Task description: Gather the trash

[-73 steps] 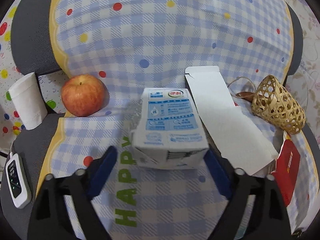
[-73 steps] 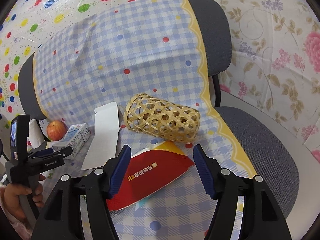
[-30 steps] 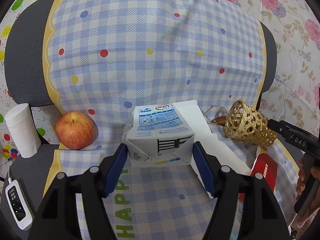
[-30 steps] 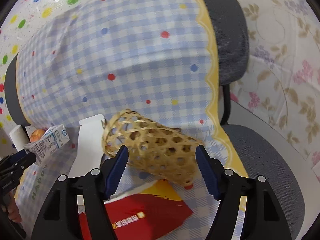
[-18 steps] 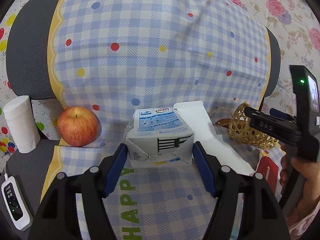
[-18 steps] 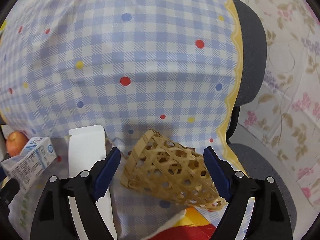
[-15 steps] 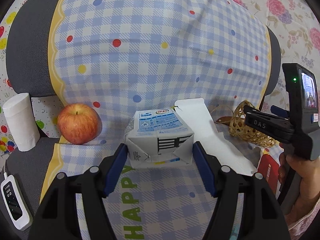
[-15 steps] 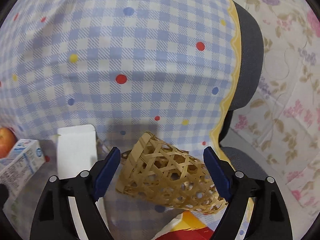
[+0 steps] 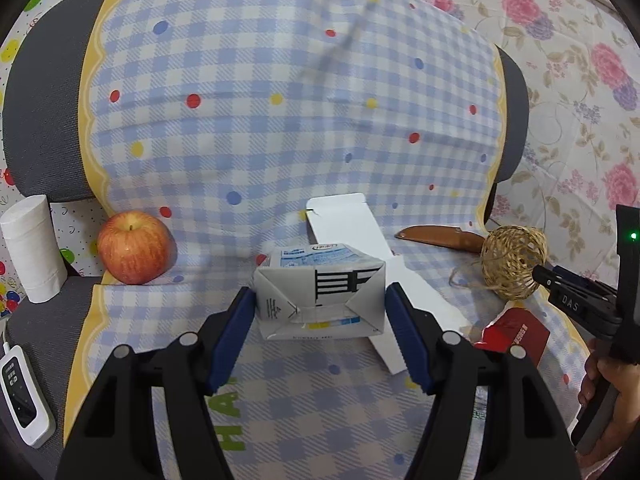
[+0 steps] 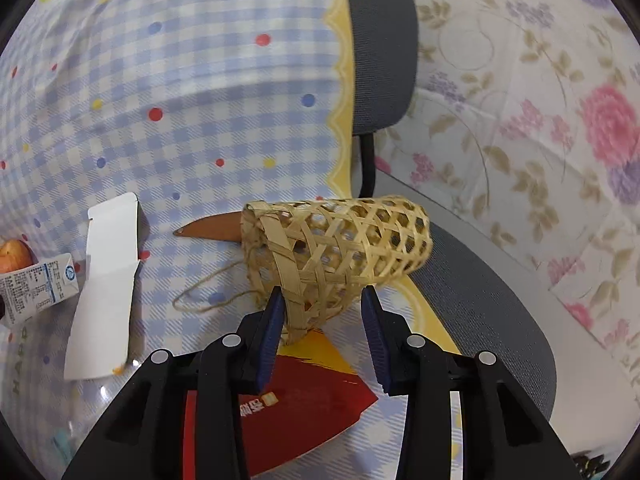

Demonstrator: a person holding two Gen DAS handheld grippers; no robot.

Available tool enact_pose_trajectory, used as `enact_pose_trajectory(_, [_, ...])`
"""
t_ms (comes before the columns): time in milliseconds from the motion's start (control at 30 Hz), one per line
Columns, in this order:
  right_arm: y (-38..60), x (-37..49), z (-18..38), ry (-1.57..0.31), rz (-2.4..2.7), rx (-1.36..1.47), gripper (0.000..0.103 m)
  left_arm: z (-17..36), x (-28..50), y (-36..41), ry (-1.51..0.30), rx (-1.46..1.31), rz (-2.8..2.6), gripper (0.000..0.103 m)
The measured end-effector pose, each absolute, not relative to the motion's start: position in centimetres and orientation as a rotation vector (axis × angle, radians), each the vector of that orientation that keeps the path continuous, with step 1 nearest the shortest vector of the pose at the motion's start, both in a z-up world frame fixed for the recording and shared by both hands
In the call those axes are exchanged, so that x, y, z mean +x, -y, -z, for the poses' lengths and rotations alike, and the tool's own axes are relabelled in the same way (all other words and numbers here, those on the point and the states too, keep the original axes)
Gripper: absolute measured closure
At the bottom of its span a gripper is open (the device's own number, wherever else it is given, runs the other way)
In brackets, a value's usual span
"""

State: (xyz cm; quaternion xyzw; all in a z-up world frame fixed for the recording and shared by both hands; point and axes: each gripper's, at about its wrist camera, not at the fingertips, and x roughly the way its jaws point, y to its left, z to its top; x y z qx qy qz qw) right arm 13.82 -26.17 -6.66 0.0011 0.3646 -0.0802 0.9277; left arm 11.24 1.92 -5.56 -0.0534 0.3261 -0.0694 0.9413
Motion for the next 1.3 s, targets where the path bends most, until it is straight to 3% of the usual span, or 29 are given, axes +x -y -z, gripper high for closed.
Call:
enact_pose_trajectory(167, [26.3, 14.1, 6.8, -0.718, 0.134, -0.016, 0.063, 5.3, 10.8, -0.9, -0.651, -0.101, 0.158, 0.037])
enact_pose_trajectory(267, [26.2, 14.8, 6.7, -0.7, 0.114, -0.024, 0.081, 5.1, 10.7, -0.5, -0.644, -0.085, 0.166, 0.037])
enact_pose_trajectory(567, [28.6, 15.2, 1.5, -0.581, 0.104, 0.005, 0.097, 3.0, 10.3, 0.7, -0.592, -0.062, 0.206, 0.039])
enact_pose_trajectory(633, [29.4, 14.0, 0.1, -0.572, 0.079, 0.047, 0.097, 1.8, 9.7, 1.2, -0.571, -0.061, 0.234, 0.076])
enact_pose_trajectory(767, [30.4, 10.7, -1.4, -0.593, 0.02, 0.137, 0.097, 0.6, 8.3, 2.5, -0.584, -0.056, 0.319, 0.093])
enact_pose_trajectory(833, [30.1, 8.9, -1.8, -0.588, 0.017, 0.135, 0.097, 0.8, 7.8, 3.0, -0.599, -0.032, 0.314, 0.093])
enact_pose_trajectory(867, [30.0, 7.9, -2.0, -0.585, 0.016, 0.131, 0.097, 1.1, 7.6, 2.9, -0.612, -0.039, 0.304, 0.091])
enact_pose_trajectory(933, [29.5, 6.0, -2.1, -0.571, 0.026, 0.13, 0.097, 1.6, 6.9, 2.3, -0.616, -0.045, 0.259, 0.063])
enact_pose_trajectory(967, [29.3, 5.5, -2.1, -0.569, 0.024, 0.129, 0.097, 1.8, 6.8, 2.0, -0.61, -0.045, 0.238, 0.035])
enact_pose_trajectory(1000, [29.1, 4.7, -2.0, -0.566, 0.021, 0.124, 0.097, 2.1, 6.5, 1.6, -0.601, -0.044, 0.203, 0.025])
enact_pose_trajectory(1067, [28.6, 3.8, -1.7, -0.563, 0.022, 0.117, 0.097, 2.8, 6.5, 0.8, -0.605, -0.041, 0.157, 0.023])
enact_pose_trajectory(1133, [28.3, 3.5, -1.4, -0.563, 0.013, 0.116, 0.097, 3.7, 6.8, 0.0, -0.613, -0.043, 0.095, 0.014])
enact_pose_trajectory(1300, [26.8, 4.1, -0.7, -0.564, -0.01, 0.11, 0.097, 4.9, 7.5, -2.9, -0.635, -0.064, 0.014, 0.011])
